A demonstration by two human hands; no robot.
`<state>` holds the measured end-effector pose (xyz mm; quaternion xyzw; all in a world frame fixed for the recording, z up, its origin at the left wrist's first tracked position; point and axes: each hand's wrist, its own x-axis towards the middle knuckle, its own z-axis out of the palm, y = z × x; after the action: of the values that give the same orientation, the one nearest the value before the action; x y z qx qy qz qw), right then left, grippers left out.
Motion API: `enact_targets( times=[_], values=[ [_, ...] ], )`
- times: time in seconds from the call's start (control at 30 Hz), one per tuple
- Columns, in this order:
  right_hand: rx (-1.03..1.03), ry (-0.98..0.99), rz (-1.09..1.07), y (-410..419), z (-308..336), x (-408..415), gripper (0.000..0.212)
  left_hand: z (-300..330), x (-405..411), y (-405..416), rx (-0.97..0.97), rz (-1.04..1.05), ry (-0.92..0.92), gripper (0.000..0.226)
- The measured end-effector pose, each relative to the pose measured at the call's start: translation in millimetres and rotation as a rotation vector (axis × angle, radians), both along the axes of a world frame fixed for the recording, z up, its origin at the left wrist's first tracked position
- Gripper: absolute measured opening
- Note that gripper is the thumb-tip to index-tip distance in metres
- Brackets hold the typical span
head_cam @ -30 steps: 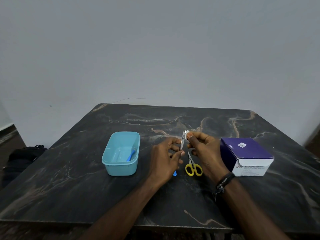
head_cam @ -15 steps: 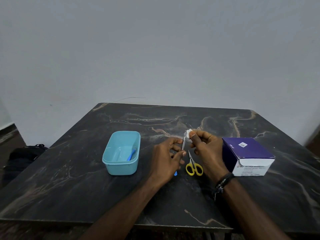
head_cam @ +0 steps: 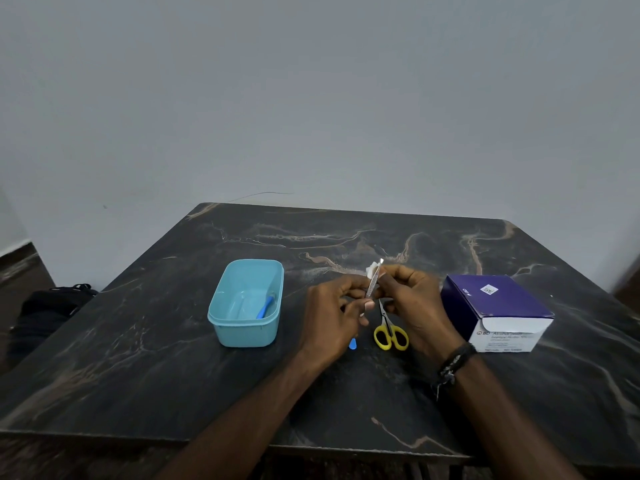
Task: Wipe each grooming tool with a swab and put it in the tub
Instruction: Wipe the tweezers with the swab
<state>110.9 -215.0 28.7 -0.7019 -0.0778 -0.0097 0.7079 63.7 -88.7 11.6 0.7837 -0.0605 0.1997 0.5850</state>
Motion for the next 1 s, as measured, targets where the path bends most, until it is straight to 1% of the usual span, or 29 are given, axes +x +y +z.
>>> enact_targets(
  times=[0.1, 0.2, 0.33, 0.5, 0.63, 0.73, 0.83, 1.0],
  values=[
    [-0.026, 0.007, 0.057, -1, 1, 0, 0.016, 0, 2, 2, -0.047, 0.033, 0.01, 0.016],
    [-0.119, 0.006, 0.129, -3, 1, -1, 0.016, 2, 5, 6, -0.118, 0.074, 0.02, 0.009],
    [-0.155, -0.022, 0.14, -1, 1, -3, 0.02, 6, 5, 8, -0.177, 0.059, 0.013, 0.011],
    [-0.077, -0.021, 0.034, -1, 0, 1, 0.016, 2, 5, 6, -0.172, 0.008, 0.03, 0.01],
    [-0.023, -0.025, -0.066, -4, -1, 8, 0.015, -2, 6, 4, -0.109, -0.031, 0.046, 0.009],
    [-0.037, -0.017, -0.015, -5, -4, 9, 0.015, -3, 8, 4, -0.108, -0.02, 0.042, 0.013],
    [-0.086, -0.011, 0.062, -4, -6, 7, 0.018, -3, 8, 7, -0.13, 0.0, 0.024, 0.011],
    [-0.102, -0.016, 0.068, -2, -4, 4, 0.018, -2, 8, 7, -0.138, 0.016, 0.019, 0.009]
  ],
)
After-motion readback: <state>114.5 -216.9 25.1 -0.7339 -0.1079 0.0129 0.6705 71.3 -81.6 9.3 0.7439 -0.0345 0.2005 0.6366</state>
